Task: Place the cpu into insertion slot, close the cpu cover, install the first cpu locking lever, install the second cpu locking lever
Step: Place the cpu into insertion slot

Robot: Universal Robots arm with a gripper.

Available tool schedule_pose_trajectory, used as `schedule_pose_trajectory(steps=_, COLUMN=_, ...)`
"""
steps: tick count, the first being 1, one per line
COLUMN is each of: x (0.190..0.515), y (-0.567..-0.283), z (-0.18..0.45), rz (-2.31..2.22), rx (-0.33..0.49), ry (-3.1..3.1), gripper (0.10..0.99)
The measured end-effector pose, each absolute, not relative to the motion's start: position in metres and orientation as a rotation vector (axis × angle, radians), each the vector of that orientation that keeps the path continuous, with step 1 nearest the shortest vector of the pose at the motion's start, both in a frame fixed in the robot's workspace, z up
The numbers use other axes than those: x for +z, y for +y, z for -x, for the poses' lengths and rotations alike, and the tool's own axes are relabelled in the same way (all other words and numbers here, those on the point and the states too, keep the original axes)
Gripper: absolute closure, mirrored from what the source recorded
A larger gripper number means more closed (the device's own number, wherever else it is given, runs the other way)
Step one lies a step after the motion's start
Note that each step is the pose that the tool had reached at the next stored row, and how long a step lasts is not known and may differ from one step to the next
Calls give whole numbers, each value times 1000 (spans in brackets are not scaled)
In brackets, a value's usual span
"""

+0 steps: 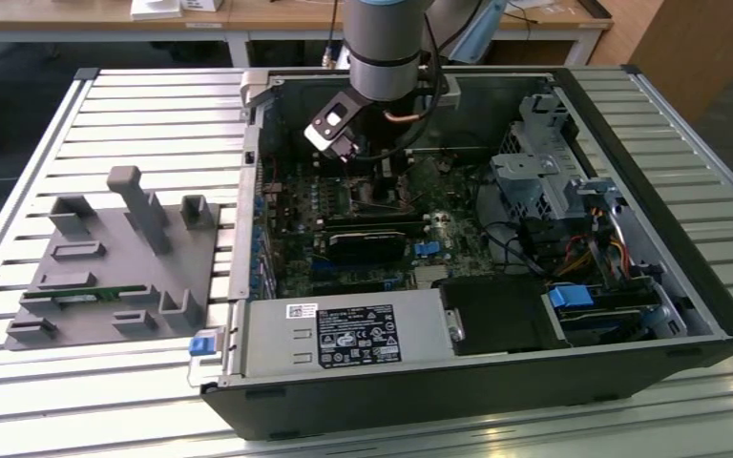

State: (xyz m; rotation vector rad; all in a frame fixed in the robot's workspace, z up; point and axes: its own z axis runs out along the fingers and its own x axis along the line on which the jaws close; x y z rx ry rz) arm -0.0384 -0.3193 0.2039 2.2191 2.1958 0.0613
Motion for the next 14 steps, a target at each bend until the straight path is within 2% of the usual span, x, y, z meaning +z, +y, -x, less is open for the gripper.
schedule_pose_trajectory(steps=2, x=204, y=-319, z=38, rz=-2221, rx=56, ry=2198, gripper=851)
schedule_pose_trajectory(steps=3, x=204, y=-319, z=38, rz=-2222, rx=55, ry=2198, gripper=851)
schedule_pose_trajectory(steps=4, x=205, y=-319, z=38, rz=-2222, rx=54, ry=2199, gripper=910)
schedule_pose_trajectory(steps=5, x=205, y=-319, z=38, rz=-2223, rx=54, ry=2199, gripper=910)
schedule_pose_trajectory(steps=6, x=205, y=-319, z=38, rz=-2223, rx=54, ry=2199, gripper=965)
schedule_pose_trajectory(steps=14, x=207, y=-319, z=38, rz=-2223, rx=53, ry=2200, gripper=980)
